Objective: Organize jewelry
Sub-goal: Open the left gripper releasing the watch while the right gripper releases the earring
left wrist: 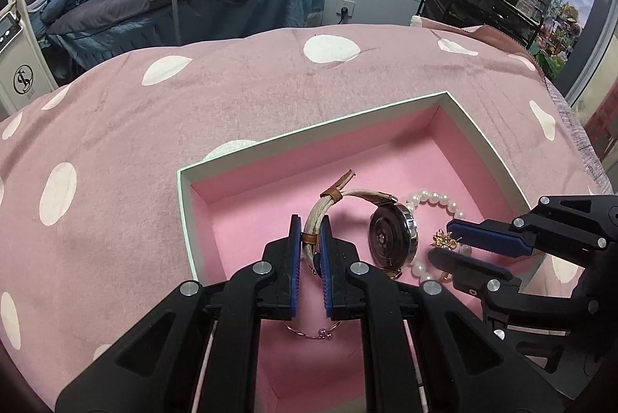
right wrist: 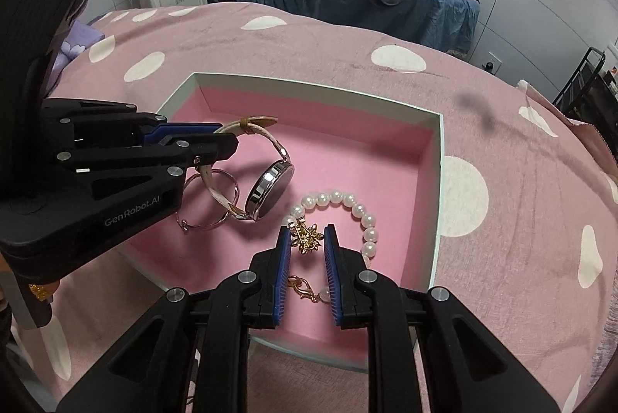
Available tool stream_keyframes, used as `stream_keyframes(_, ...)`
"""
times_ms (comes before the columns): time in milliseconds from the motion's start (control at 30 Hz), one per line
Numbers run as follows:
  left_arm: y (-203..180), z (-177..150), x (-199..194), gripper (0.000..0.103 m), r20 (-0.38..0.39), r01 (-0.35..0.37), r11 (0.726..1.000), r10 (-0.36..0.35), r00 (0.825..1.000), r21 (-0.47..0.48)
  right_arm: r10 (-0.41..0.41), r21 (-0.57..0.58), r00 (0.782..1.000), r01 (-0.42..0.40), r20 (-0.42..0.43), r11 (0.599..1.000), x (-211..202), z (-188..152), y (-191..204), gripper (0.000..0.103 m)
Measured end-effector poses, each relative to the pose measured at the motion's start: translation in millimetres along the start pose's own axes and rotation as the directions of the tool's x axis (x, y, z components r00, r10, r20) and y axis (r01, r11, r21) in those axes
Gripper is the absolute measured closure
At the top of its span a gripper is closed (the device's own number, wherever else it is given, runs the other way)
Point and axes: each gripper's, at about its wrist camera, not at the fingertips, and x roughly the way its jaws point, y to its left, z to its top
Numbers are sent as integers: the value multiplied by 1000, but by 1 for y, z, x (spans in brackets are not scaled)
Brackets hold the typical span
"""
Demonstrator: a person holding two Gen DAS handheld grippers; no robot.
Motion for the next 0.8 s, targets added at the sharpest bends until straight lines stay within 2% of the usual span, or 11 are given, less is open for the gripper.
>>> stream_keyframes(233, -4, 3, -3, 92, 8, -4, 1000, 4, 1000, 14, -12, -21, 1000, 12, 9, 1000, 0, -2, 2, 85)
stream_keyframes(333, -3, 5, -12, 74, 31, -5, 1000, 5, 1000, 5, -15, -16, 1000, 15, 23, 1000, -4, -4, 1, 79)
stream_keyframes(400, -1, 7, -22, 39, 72, -16, 1000, 17, 997, -13, -15, -21, 999, 15, 38, 1000, -10, -6, 2, 72)
stream_keyframes(533, 2, 10, -50, 32, 154, -37, 999, 39, 987, -13, -7, -13, 995, 9, 95, 1000, -28, -12, 0, 59)
stream_keyframes(600, 3, 8, -68, 21, 197, -50, 999, 53, 979, -16, 4, 3, 991, -4, 132, 1000, -40, -16, -3, 45)
stream_keyframes(700, 1, -6, -96, 9, 278, -67, 997, 72, 958, -26, -3, 40, 980, -5, 200, 999, -61, -24, -7, 30)
stream_keyframes(800, -4, -25, -117, 7, 313, -72, 997, 73, 947, -16, -5, 62, 967, -12, 253, 998, -82, -35, -10, 19)
